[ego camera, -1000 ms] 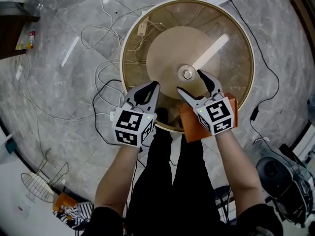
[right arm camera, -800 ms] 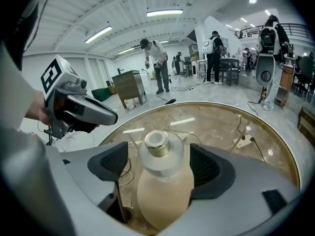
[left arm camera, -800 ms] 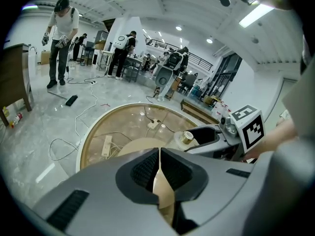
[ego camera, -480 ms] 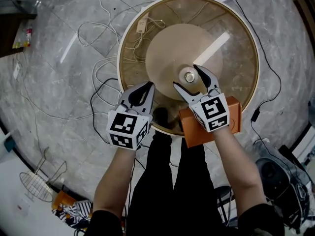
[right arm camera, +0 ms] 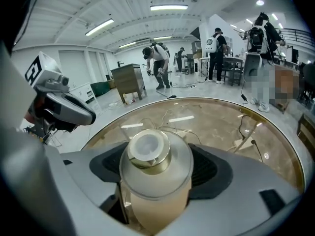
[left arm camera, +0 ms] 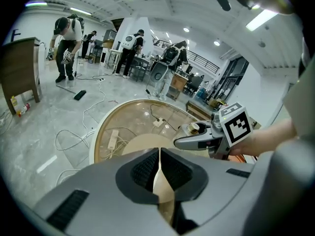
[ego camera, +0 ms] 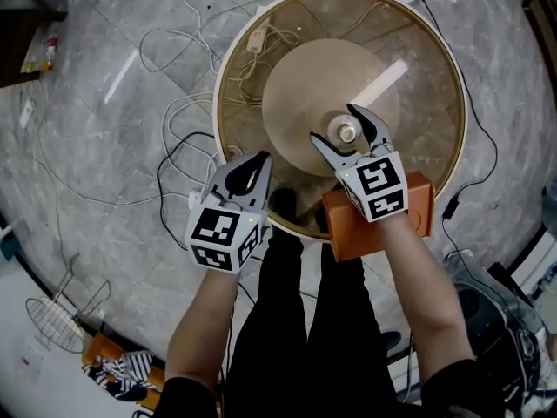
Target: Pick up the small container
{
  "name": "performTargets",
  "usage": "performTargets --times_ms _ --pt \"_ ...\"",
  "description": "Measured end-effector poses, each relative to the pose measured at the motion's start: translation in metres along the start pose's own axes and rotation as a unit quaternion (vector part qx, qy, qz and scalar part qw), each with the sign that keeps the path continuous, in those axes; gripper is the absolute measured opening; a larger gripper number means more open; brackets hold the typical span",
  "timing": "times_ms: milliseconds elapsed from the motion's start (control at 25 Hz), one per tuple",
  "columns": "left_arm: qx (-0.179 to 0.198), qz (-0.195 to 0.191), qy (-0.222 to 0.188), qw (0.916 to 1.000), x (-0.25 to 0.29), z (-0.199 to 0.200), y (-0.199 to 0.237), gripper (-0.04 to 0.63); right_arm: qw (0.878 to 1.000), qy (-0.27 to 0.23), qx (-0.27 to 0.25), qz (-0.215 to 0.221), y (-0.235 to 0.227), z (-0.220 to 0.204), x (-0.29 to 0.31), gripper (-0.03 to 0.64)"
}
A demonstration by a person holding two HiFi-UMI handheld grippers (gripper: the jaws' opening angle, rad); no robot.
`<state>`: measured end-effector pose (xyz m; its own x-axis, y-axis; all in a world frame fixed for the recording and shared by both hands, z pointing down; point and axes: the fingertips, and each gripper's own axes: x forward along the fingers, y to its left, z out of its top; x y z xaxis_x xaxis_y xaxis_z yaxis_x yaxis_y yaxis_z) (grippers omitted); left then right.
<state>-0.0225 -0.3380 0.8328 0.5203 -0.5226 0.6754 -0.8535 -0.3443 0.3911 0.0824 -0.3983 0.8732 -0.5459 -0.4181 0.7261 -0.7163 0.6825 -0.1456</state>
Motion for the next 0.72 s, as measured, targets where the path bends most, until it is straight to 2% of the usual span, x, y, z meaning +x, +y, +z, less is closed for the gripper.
performTargets --times_ms 240,600,720 --pt "-0.007 0.012 -0.006 0.9999 -0.016 -0.01 0.011 0.026 1.0 0.016 -0.019 -0.005 0.003 -0.001 0.003 0.367" --pt "-0.006 0.015 -0.009 0.9998 -0.028 -0.017 0.008 0.026 1.0 0.004 0.008 -0.011 0.004 0.0 0.004 0.379" --pt "-0.005 0.014 -0.01 0.9998 -0.028 -0.021 0.005 0.026 1.0 0.011 -0.006 -0.008 0.007 -0.002 0.002 0.37"
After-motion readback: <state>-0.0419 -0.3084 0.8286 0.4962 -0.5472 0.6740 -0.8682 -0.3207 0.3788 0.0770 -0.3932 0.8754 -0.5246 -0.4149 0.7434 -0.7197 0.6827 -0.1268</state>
